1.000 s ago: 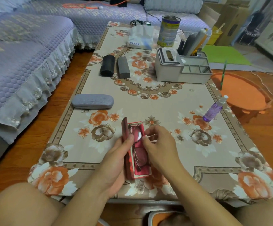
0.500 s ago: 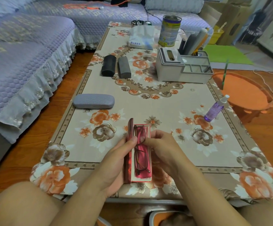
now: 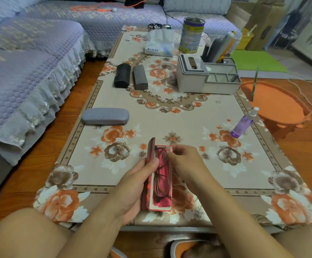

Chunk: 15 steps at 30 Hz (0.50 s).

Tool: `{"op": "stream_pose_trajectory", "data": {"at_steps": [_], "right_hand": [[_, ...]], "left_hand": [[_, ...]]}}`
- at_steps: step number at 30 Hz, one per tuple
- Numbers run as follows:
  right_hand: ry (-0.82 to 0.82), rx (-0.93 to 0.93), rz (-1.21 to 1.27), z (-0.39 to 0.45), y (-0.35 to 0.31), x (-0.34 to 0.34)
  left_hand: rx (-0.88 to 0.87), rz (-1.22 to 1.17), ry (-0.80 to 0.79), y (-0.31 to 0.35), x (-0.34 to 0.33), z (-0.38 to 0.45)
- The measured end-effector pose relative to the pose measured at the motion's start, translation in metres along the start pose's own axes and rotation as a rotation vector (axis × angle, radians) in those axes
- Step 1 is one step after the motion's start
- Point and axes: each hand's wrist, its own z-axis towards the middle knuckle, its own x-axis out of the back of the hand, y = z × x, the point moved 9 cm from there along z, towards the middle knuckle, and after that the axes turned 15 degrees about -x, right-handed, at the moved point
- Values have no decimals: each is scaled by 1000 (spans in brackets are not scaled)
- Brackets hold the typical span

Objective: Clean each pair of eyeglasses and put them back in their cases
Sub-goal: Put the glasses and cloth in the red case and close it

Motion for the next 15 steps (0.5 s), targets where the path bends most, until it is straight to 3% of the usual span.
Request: {"op": "stream_pose_trajectory", "data": {"at_steps": [4,8,10,13,15], "right_hand": [[-73,7,8,-9,-6,-2],[-69,-82,242,-27,9,9],[50,10,97,-42,16,15],[98,177,-125,-59,22,-4],[233,306,-321,-64,21,-12]], "left_hand": [[-9,27,37,0,6,3],[-30,5,143,5,21,7],[-64,-16,199,8,28,10],[-121,-30,244,10,28,13],[-163,-33,260,12,25,12]]}}
